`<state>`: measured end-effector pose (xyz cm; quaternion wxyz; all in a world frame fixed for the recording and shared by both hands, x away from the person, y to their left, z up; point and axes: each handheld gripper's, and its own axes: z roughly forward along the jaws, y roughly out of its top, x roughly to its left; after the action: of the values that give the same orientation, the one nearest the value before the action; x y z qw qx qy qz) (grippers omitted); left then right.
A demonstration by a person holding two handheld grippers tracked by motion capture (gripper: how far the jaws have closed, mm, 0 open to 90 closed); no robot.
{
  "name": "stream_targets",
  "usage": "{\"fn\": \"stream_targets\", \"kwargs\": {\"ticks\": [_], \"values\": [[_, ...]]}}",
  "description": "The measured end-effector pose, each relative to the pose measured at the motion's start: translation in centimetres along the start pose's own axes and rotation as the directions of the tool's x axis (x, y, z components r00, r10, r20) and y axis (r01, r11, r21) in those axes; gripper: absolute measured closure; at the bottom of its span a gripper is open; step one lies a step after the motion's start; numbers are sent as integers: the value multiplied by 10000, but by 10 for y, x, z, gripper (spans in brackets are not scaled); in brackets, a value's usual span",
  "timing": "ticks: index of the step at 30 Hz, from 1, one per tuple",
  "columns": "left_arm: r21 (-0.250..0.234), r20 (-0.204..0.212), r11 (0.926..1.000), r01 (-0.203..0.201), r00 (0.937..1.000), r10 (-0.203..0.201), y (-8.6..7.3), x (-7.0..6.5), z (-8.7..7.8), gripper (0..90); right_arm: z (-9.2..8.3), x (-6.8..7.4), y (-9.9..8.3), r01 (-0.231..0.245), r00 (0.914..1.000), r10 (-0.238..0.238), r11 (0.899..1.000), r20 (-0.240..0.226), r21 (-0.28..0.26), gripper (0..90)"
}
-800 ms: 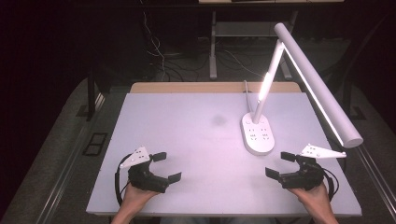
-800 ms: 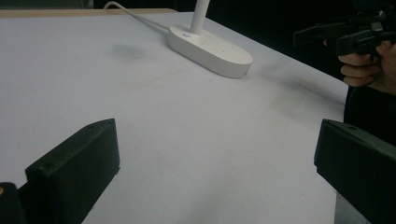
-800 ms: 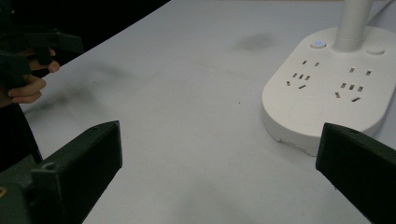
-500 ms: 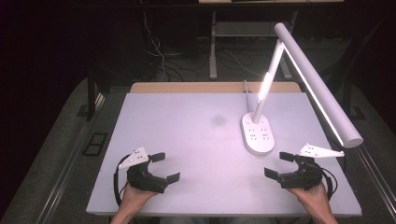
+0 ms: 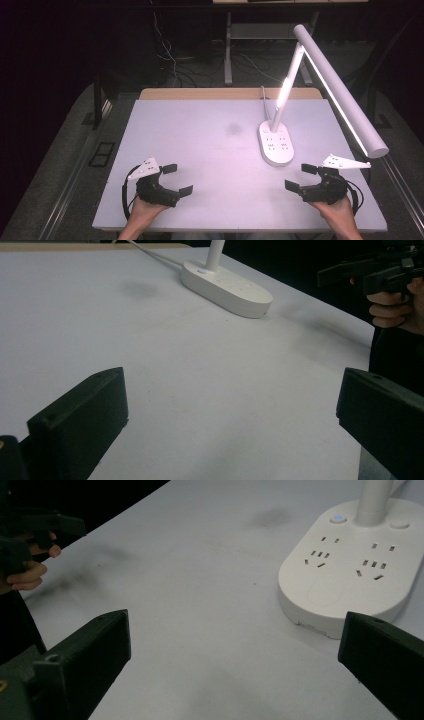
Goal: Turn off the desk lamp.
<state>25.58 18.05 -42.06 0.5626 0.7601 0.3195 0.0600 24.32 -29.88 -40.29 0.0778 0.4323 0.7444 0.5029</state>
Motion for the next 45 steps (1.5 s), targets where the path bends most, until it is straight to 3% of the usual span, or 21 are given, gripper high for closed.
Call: {"fn": "stream_targets", "kwargs": {"ticks": [11, 23, 45], "values": [[-34, -70, 10000, 9, 10000, -9, -1, -1, -1, 0, -3, 4, 7, 95, 9999, -93, 9995, -71, 303, 6], [-59, -136, 10000, 77, 9999, -78, -1, -1, -3, 0, -7, 3, 28, 385, 9992, -382, 9983, -76, 434, 6], [-55, -143, 9999, 132, 9998, -133, -1, -1, -3, 0, 0, -7, 58, 644, 9979, -640, 9953, -77, 717, 6]]}}
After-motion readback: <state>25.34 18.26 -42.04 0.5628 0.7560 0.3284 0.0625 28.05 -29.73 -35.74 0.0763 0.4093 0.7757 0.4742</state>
